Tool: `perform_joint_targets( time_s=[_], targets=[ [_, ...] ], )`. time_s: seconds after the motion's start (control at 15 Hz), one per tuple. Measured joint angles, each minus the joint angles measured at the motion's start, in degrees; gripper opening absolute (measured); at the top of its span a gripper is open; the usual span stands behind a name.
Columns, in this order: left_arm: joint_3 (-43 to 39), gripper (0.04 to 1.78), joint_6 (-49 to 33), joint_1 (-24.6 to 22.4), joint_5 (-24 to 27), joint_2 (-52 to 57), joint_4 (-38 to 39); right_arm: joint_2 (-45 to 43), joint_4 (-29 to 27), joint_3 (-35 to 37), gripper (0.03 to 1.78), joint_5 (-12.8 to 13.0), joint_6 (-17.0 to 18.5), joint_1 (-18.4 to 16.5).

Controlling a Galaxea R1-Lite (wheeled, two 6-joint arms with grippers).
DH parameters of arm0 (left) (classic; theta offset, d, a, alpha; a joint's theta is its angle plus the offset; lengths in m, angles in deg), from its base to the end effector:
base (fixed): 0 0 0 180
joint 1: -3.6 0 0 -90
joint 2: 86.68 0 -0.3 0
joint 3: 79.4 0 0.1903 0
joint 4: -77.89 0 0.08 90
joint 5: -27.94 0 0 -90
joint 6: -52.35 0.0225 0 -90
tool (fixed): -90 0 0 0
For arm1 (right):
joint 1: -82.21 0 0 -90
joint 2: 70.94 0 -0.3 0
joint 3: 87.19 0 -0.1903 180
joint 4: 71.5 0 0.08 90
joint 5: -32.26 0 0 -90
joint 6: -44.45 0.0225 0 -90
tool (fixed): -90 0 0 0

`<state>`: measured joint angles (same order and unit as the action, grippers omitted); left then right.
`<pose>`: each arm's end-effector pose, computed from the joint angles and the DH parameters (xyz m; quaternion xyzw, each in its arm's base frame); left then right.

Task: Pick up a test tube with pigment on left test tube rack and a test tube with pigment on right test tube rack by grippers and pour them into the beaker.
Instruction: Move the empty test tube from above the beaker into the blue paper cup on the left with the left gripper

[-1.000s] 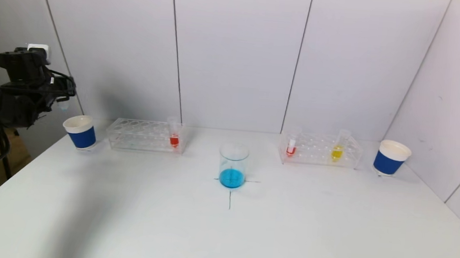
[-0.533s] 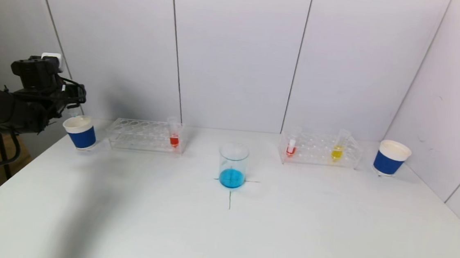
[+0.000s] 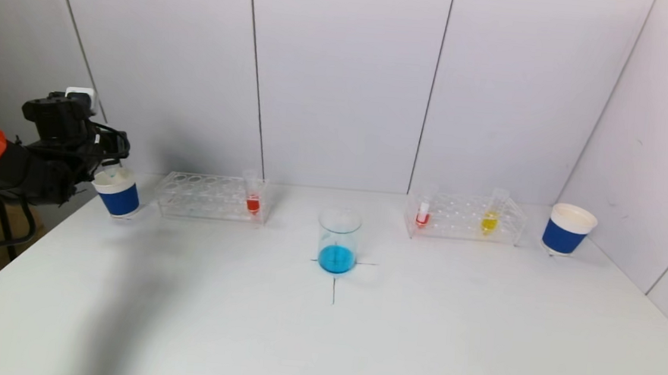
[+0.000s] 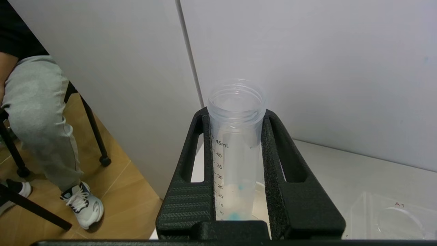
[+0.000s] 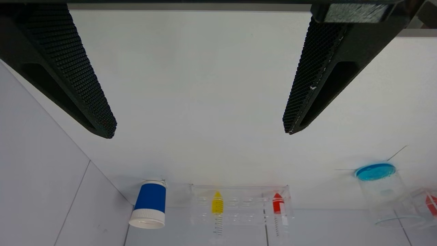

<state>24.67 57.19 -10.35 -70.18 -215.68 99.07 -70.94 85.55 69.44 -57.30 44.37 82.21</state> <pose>0.4490 0.1148 0.1462 0.0398 0.0407 0.1898 0.9802 -0.0228 -0.0002 0.0762 -0.0007 -0.0037 -0.0038 1.0000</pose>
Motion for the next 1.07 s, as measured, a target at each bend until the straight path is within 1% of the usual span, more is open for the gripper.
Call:
perform_joint_targets(
  time_s=[0.87,1.07],
  targets=[
    [-2.0,0.43,-0.3,0.0,0.2,-0.2,0.5,0.0,0.0,0.0,1.77,0.0,0.0,0.0],
    [-3.7,0.43,-0.2,0.0,0.2,-0.4,3.2,0.0,0.0,0.0,1.77,0.0,0.0,0.0]
  ],
)
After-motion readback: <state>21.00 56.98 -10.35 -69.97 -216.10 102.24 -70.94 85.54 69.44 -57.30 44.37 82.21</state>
